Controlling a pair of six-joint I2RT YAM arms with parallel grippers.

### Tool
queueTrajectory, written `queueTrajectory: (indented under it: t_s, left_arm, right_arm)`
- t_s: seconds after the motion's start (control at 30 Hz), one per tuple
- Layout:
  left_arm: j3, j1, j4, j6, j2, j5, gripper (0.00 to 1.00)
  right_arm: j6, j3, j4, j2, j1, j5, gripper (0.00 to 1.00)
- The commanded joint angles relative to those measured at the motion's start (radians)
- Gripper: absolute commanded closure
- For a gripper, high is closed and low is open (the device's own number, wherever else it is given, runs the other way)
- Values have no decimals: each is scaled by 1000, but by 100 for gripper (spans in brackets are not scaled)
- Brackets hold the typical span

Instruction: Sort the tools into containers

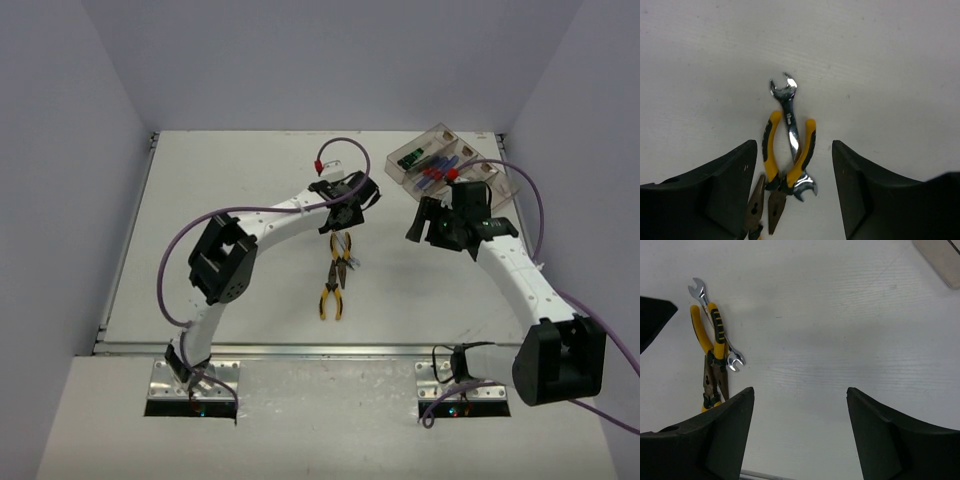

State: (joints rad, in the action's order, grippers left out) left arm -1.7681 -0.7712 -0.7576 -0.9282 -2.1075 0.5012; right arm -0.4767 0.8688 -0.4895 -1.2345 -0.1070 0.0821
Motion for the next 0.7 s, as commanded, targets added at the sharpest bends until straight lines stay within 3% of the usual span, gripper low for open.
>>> queueTrajectory:
  t_s: [0.0,0.23,0.4,0.67]
  left_arm:
    - [-137,42,-97,-73,-125,-24,41]
    - [-238,69,-152,-122,-248,-53,46]
    - [-243,69,-154,-114,-290,-89,61]
    - [-257,52,-155,-91,-342,-140,61]
  right_arm:
    - [24,4,56,41,0,18,25]
    - [24,-25,77,74,0,36,25]
    - [24,-33,86,84,0,44,25]
    - [27,-40,89,86,0,51,25]
